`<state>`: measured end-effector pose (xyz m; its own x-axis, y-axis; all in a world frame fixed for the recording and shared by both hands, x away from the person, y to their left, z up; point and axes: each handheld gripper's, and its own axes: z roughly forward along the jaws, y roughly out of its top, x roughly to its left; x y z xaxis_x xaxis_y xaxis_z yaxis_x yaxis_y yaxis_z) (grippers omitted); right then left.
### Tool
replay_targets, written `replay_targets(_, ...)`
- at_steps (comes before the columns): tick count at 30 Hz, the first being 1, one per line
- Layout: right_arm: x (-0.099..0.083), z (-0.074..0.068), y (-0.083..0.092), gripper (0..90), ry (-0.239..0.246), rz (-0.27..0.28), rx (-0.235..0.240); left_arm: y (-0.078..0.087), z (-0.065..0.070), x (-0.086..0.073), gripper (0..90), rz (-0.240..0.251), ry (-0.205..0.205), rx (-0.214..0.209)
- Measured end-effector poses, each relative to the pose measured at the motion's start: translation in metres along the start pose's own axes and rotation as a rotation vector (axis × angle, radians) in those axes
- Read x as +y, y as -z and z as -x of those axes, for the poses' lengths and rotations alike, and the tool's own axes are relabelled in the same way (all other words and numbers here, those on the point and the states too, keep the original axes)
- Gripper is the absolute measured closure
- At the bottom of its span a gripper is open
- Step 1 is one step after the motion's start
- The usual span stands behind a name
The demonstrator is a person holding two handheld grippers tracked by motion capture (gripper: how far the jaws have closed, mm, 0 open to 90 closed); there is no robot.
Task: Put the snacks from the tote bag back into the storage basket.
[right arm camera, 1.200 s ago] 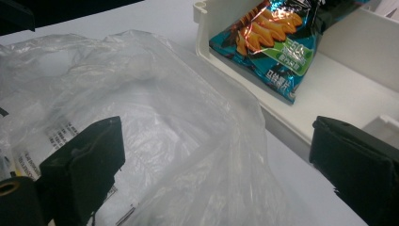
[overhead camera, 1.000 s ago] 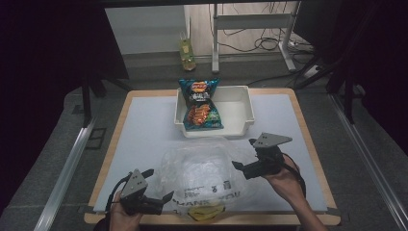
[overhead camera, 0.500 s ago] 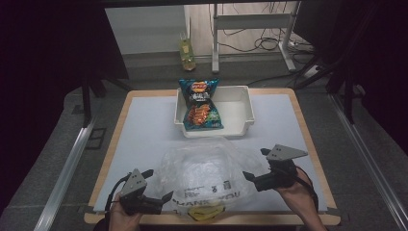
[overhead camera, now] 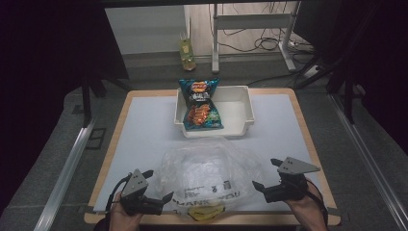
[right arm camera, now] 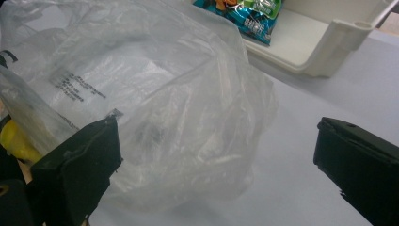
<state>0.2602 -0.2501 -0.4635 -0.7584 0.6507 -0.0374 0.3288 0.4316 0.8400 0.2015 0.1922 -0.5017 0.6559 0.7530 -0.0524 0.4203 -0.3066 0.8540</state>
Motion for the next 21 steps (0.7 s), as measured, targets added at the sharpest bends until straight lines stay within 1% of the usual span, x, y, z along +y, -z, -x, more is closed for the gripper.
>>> replay_targets(2, -0.004, 0.000, 0.001, 1.1, -0.003, -0.003, -0.006, 0.000, 0.000, 0.000, 0.0, -0.004, -0.001, 0.006)
replay_targets(4, -0.009, 0.000, 0.002, 1.1, -0.003, -0.010, -0.016, -0.001, -0.001, -0.001, 0.0, -0.003, 0.001, 0.000)
replay_targets(8, -0.017, 0.001, 0.003, 1.1, -0.001, -0.021, -0.020, -0.002, -0.001, -0.002, 0.0, -0.010, 0.000, -0.003)
replay_targets(11, -0.023, 0.002, 0.003, 1.1, -0.009, -0.025, -0.025, -0.004, -0.001, -0.002, 0.0, -0.017, -0.003, -0.004)
replay_targets(15, -0.028, 0.003, 0.000, 1.1, 0.006, -0.037, -0.039, -0.005, -0.001, -0.003, 0.0, -0.024, -0.004, -0.003)
replay_targets(21, -0.038, 0.005, -0.003, 1.1, 0.003, -0.053, -0.033, -0.007, -0.002, -0.004, 0.0, -0.030, 0.001, -0.003)
